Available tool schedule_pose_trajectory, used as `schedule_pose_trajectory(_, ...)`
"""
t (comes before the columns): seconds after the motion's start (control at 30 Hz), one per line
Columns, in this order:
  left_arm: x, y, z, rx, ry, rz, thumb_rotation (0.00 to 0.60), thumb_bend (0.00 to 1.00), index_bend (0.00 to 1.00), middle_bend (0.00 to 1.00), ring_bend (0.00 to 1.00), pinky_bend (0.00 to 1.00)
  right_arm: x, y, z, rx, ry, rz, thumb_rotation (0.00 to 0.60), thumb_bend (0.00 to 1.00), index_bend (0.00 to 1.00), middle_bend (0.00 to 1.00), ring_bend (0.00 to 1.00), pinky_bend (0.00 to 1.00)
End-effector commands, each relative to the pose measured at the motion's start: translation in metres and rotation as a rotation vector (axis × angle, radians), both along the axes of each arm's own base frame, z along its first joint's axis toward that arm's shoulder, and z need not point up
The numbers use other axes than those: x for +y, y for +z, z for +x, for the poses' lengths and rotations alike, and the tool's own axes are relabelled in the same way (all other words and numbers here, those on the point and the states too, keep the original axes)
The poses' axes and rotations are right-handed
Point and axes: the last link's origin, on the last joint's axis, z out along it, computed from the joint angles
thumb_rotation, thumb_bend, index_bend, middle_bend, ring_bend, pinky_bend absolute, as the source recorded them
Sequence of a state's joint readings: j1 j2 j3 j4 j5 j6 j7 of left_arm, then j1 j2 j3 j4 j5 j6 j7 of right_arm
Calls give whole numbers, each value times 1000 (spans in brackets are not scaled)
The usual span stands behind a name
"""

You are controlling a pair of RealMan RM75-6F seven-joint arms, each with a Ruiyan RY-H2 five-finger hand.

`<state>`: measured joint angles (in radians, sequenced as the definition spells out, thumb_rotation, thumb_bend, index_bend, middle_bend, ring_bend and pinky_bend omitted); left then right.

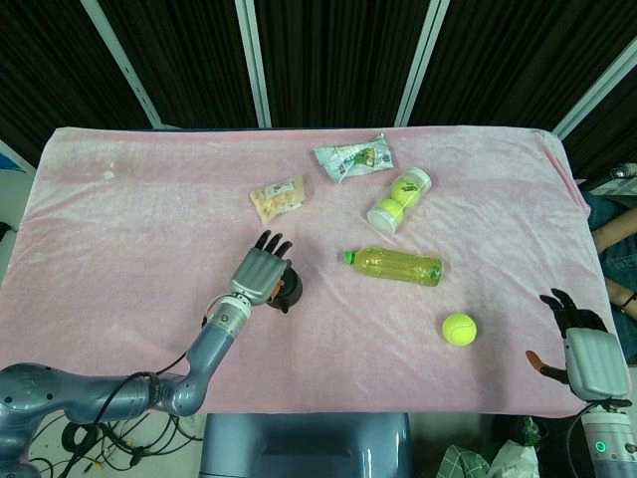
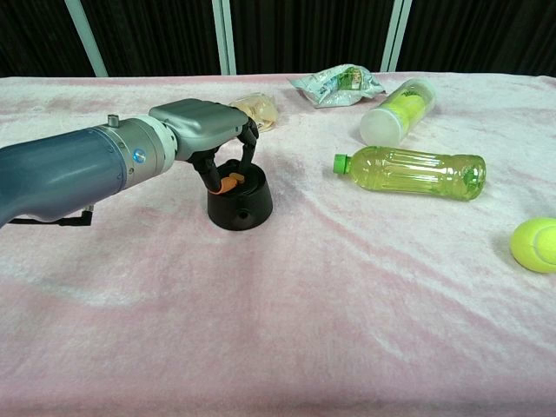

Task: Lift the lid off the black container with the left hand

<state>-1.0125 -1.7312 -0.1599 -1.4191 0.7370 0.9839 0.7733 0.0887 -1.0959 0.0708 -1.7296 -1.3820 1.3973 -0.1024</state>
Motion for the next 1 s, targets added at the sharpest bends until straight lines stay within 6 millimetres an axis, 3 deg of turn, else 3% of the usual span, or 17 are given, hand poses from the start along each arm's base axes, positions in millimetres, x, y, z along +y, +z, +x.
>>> schedule_pose_trajectory(0.03,0,0,1,-2,-3,0,600,379,558,135,0,0,0,0,0,-1,0,0,600,113,193,120,284,225)
schedule_pose_trajectory(0.6,0,18,13,-90,-16,11,600,388,580,160,0,0,1,-1,0,-13,-5,0,600,112,193,120,285,225)
schedule_pose_trajectory(0.87,4,47,25,-206,-24,47,600,392,588,169,0,0,1,-1,0,-12,-10,-1,600,112,193,120,285,225)
schedule_pose_trajectory(1.0,4,73,10,-183,-22,88,600,391,590,170,0,0,1,0,-1,-12,-12,-3,600,113,193,120,286,225)
